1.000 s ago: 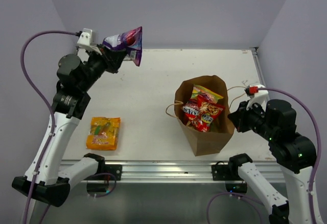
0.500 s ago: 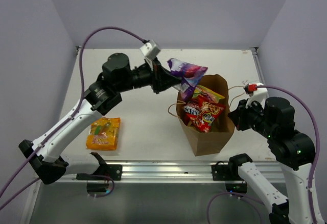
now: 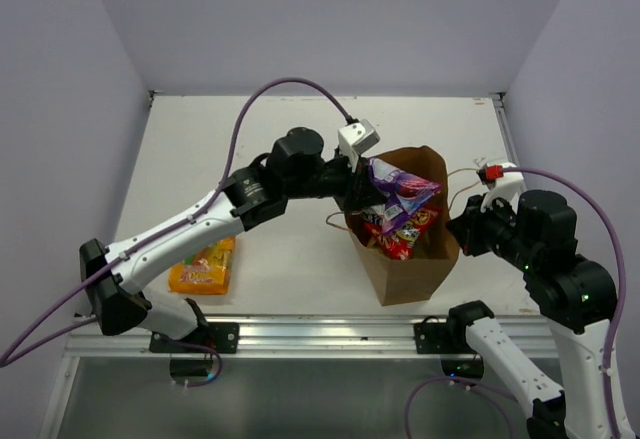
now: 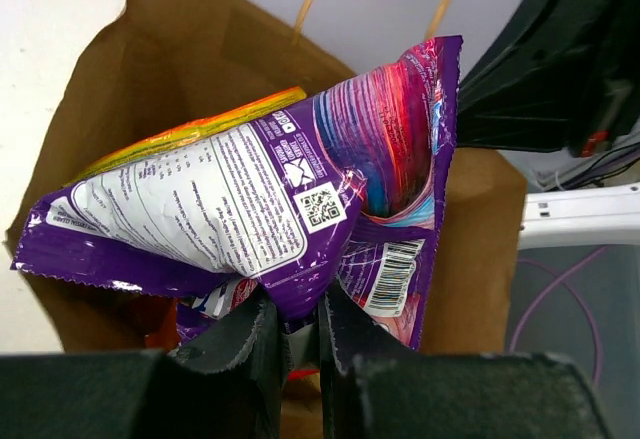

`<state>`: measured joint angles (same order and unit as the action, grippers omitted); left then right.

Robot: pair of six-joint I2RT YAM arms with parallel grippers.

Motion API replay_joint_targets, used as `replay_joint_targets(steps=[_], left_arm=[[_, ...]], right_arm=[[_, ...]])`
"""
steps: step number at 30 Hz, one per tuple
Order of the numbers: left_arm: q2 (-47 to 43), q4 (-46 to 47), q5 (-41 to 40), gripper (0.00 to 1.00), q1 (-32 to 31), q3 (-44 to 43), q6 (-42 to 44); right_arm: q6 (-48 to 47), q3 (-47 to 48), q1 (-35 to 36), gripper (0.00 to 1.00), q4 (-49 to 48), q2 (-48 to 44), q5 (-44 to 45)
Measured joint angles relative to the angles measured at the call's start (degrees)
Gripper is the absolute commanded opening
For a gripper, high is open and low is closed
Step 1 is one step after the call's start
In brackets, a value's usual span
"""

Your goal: Place the snacks into the paper bag

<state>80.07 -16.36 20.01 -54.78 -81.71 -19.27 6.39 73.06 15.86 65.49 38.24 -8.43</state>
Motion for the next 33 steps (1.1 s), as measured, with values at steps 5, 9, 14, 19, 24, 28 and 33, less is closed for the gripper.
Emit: replay_joint_targets(steps=[5,9,14,19,24,28,33], left_arm=[[6.3,-0.1,-0.8,0.0,-0.5,-0.1,1.7],[9.6,-0.7,-3.7,0.03,-0.9,-0.6,2.8],[9.6,-2.5,-9.8,0.83,-1.7,-1.7,4.5],[9.0,-5.2,-16.4,1.0,-1.9,-4.4,5.5],[1.4,-4.6,-24.0,1.0,-1.6,-7.5,6.7],[-10.1,-1.8,-29.8,1.0,-1.5,-8.7,6.6],[-26.1,-3.0,-47.5,1.0,-1.4,1.6,-3.1]], right_arm=[[0.0,0.0,0.0,0.0,0.2,0.0,0.5],[0.0,0.0,0.0,0.0,0.2,-0.1,1.2],[0.0,0.1,0.0,0.0,0.1,-0.1,1.2],[0.0,0.3,0.2,0.0,0.0,-0.1,1.2],[0.0,0.3,0.2,0.0,0.2,-0.1,1.2],[0.0,0.3,0.3,0.0,0.2,-0.1,1.2],[0.0,0.3,0.3,0.0,0.2,-0.1,1.2]])
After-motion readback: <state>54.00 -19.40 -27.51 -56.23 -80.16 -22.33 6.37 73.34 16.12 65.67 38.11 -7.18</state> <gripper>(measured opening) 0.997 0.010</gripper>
